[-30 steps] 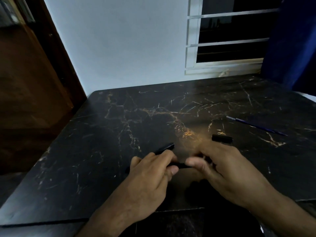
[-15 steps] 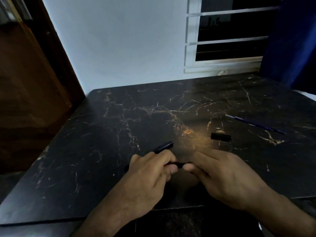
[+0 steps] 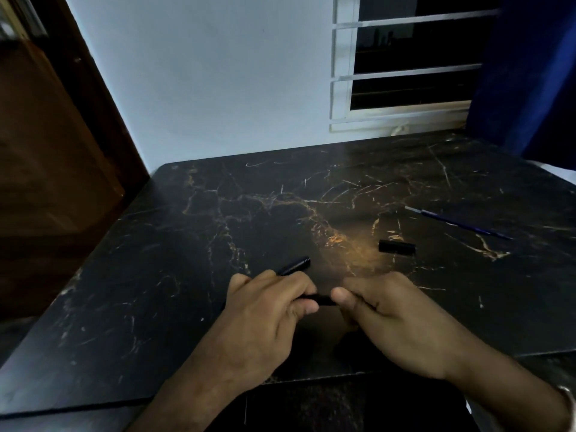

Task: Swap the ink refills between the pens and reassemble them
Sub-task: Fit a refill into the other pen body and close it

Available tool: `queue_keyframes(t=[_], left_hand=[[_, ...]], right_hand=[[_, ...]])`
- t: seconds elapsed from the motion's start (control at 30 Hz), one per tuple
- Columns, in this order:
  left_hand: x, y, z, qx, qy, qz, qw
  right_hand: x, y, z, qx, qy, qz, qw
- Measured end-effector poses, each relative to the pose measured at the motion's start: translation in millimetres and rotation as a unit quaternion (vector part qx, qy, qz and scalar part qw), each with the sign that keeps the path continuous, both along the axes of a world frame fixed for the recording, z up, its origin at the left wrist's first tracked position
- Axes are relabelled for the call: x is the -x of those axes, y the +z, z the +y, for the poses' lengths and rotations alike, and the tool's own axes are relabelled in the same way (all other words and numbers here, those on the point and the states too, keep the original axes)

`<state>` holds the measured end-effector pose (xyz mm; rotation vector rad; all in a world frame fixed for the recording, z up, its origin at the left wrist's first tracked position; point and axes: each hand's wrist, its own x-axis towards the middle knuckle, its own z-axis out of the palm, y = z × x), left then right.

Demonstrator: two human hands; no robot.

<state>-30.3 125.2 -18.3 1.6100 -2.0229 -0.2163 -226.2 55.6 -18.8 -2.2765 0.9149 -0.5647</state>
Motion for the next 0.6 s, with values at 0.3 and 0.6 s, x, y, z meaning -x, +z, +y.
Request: queue_keyframes(t=[0.3, 0.6], left_hand=[[-8, 1, -8, 0.053, 0.081, -0.016, 0.995], [-13, -2, -10, 0.028, 0.125, 0.015, 0.992]], right_hand=[[13, 18, -32, -0.041, -0.157, 0.009, 0.987], [32, 5, -61, 0.028, -0.160, 0.073, 0.984]])
